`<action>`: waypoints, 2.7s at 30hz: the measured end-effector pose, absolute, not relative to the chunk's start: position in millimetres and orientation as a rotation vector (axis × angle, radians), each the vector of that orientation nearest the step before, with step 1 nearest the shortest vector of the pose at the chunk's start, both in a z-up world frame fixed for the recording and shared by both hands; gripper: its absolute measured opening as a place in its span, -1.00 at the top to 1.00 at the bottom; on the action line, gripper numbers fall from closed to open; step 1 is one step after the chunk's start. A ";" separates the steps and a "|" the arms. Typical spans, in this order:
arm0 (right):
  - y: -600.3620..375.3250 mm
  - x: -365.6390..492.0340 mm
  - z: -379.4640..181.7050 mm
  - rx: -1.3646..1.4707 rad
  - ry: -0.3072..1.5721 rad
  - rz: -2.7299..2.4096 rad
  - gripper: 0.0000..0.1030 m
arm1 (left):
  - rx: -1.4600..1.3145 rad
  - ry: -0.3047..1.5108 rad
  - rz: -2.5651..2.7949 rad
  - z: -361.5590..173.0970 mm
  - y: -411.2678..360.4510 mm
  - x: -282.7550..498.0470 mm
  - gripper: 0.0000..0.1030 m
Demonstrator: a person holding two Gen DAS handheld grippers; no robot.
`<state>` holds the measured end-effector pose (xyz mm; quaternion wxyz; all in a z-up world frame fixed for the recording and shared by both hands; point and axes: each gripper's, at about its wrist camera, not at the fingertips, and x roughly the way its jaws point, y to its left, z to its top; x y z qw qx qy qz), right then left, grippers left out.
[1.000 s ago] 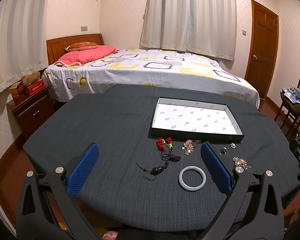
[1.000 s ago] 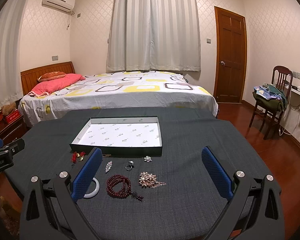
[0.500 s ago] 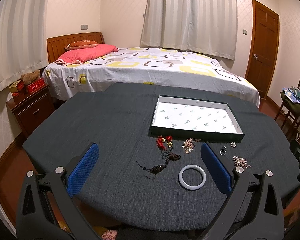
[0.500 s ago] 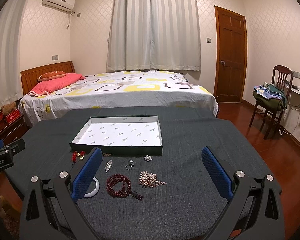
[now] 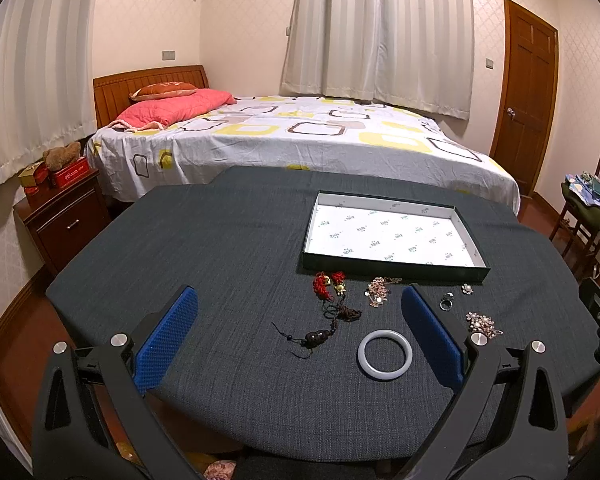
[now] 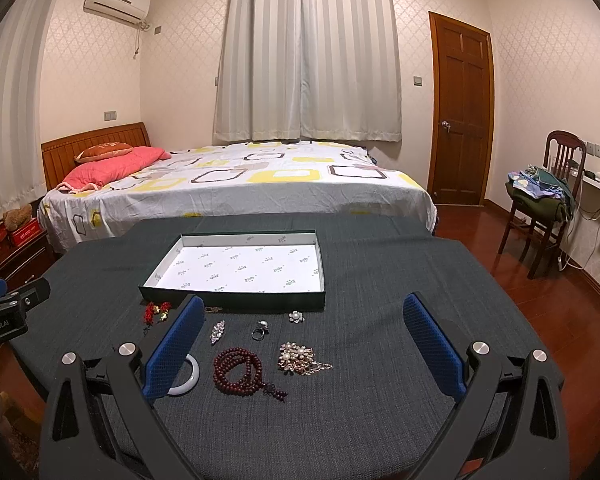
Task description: Organize jewelry
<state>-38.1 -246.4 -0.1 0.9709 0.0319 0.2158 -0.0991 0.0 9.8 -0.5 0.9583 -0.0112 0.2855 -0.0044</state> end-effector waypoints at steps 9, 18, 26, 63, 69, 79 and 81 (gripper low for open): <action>-246.2 -38.1 -0.2 0.064 0.436 -0.201 -0.89 | -0.021 0.579 -0.008 -0.8 9.4 0.1 -0.92; -246.4 -37.7 -0.7 0.065 0.437 -0.201 -0.89 | -0.020 0.579 -0.007 -1.1 9.1 0.3 -0.92; -245.5 -37.8 -1.6 0.064 0.437 -0.199 -0.89 | -0.019 0.579 -0.008 -0.9 9.1 -0.2 -0.92; -263.7 -5.9 -73.0 0.117 0.572 -0.185 -0.89 | 0.011 0.697 -0.004 -75.0 28.6 38.9 -0.92; -274.0 11.3 -106.7 0.128 0.650 -0.192 -0.88 | 0.052 0.787 -0.049 -116.7 20.2 66.2 -0.49; -279.3 30.1 -130.1 0.167 0.726 -0.174 -0.88 | 0.133 0.851 -0.124 -149.0 0.7 98.5 -0.11; -279.5 30.9 -130.9 0.169 0.729 -0.171 -0.88 | 0.119 0.849 -0.152 -151.4 2.8 99.9 -0.04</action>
